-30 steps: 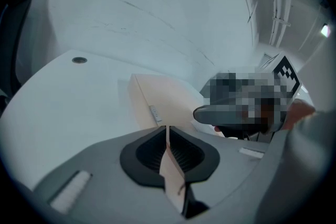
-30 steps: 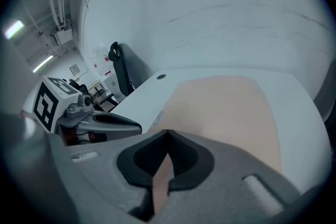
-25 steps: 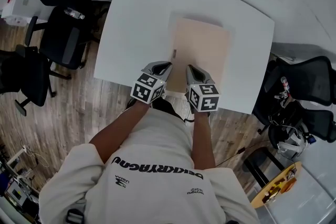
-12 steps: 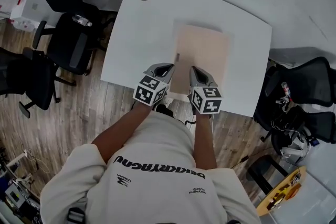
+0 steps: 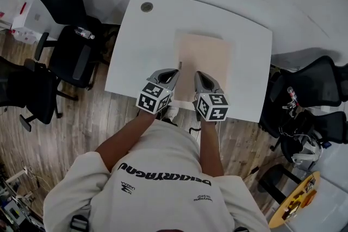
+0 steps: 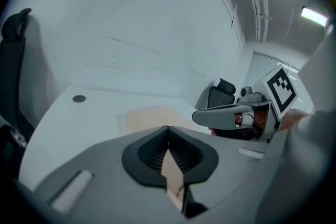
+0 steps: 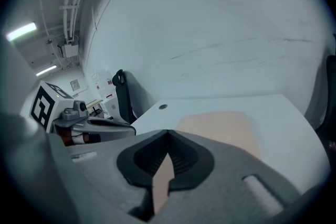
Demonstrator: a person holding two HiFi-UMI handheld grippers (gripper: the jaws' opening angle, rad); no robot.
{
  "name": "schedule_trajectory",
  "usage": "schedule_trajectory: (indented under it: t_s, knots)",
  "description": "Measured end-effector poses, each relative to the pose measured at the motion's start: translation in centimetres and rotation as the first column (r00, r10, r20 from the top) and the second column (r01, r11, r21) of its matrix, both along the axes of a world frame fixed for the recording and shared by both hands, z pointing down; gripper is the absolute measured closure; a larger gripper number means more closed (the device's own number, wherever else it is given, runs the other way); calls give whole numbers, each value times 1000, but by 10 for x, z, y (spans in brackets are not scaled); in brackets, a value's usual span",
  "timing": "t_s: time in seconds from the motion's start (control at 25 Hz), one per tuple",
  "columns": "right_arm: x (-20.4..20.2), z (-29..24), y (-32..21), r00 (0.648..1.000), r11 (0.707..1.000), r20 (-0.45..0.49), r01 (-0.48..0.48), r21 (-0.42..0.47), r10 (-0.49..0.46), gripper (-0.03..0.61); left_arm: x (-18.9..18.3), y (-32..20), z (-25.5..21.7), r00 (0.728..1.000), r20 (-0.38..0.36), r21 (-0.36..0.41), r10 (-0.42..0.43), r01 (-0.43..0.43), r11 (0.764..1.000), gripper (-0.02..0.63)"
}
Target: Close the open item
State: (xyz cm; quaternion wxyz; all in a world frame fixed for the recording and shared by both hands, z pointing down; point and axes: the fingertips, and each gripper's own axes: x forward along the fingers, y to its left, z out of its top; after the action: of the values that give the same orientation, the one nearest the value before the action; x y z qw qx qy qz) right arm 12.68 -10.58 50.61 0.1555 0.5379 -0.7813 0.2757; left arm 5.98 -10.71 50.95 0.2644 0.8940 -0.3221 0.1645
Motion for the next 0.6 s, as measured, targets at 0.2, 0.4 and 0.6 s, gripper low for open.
schedule_trajectory:
  t_s: [0.2, 0.4, 0.6]
  knots:
    - [3, -15, -3, 998, 999, 60, -30, 33, 28, 580, 3, 0, -13, 1000, -2, 40, 3, -3, 999, 607]
    - [5, -33, -8, 997, 996, 71, -45, 80, 39, 580, 4, -5, -28, 1000, -6, 79, -3, 3, 997, 607]
    - [6, -49, -13, 997, 989, 69, -54, 137, 45, 580, 4, -11, -43, 1000, -22, 118, -9, 11, 993, 607]
